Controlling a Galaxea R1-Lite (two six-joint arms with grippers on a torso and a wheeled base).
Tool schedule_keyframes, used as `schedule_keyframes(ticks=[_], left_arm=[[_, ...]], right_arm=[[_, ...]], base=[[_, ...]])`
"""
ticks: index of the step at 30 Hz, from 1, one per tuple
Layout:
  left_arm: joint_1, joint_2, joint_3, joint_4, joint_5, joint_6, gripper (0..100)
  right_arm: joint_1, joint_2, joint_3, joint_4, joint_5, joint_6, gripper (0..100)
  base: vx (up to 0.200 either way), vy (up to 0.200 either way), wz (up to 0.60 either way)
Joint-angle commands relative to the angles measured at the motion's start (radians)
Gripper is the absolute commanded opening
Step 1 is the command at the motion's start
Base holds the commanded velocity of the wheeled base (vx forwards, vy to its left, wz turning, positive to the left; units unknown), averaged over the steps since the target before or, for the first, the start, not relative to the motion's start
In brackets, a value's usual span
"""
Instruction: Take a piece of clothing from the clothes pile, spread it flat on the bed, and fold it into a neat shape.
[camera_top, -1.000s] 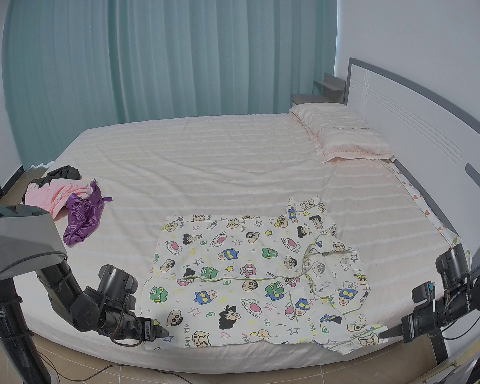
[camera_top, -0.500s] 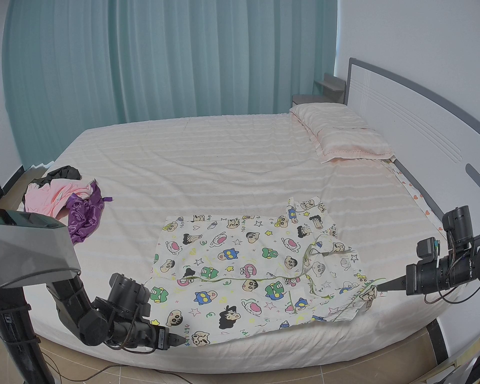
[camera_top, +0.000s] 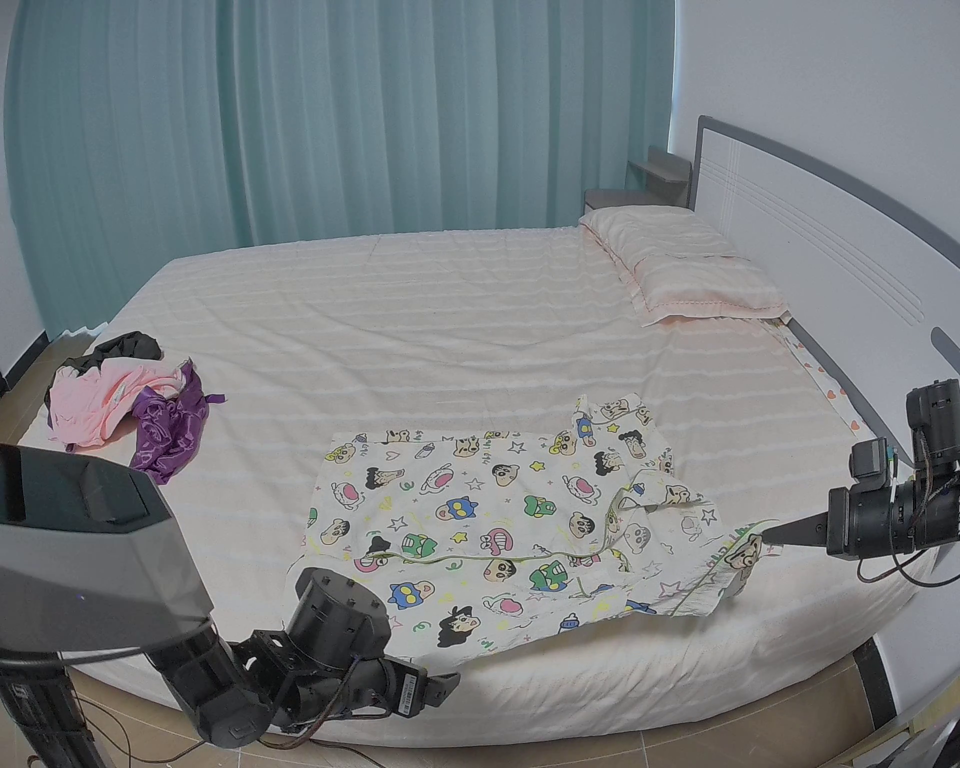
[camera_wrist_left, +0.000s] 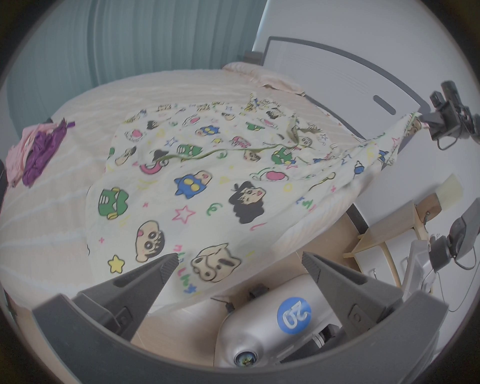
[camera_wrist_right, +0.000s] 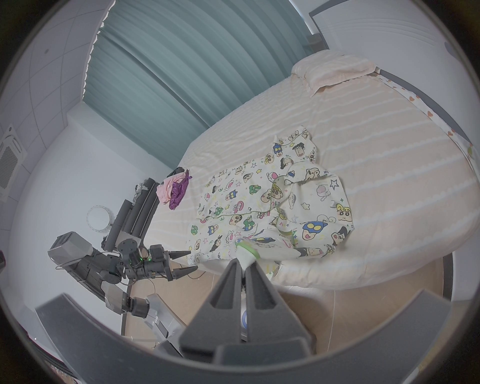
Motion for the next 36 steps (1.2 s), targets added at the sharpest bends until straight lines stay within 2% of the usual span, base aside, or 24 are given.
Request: schedule_keyframes(ticks=[1,6,8,9,15,20,22,30,36], left_arm=[[-0.037,0.071,-0.002,-0.075,0.042,0.031,100],[-0.057,0.124,0.007,-0.161,0.07,0.102,100],[-0.057,0.124,0.007,-0.161,0.07,0.102,100],[-0.058,0.135,0.013,-0.21,0.079,0.105,100],[-0.052,0.155,0.007,-0.221,0.079,0.108,100],[-0.041,0.217,0.008,-0.267,0.079,0.111,100],[-0.04,0.263,0.01,-0.36,0.085,0.111,100],[-0.012,0.352,0.042,-0.51,0.174,0.198,100],[0.005,0.364,0.139,-0.652,0.246,0.261,100]], right_arm=[[0.005,-0.014,-0.007,0.001,0.0,0.008,0],[0.005,-0.014,-0.007,0.002,-0.001,0.01,0],[0.005,-0.014,-0.007,0.002,-0.001,0.01,0],[0.005,-0.014,-0.007,0.004,-0.001,0.01,0],[0.007,-0.016,-0.009,0.002,-0.001,0.014,0],[0.019,-0.031,-0.021,0.002,-0.004,0.056,0],[0.021,-0.039,-0.021,0.004,-0.006,0.057,0],[0.021,-0.042,-0.018,0.007,-0.009,0.059,0],[0.019,-0.045,-0.013,0.007,-0.009,0.059,0]], base=[[0.0,0.0,0.0],[0.0,0.0,0.0],[0.0,0.0,0.0],[0.0,0.0,0.0],[0.0,0.0,0.0],[0.0,0.0,0.0],[0.0,0.0,0.0],[0.0,0.0,0.0],[0.0,0.0,0.0]])
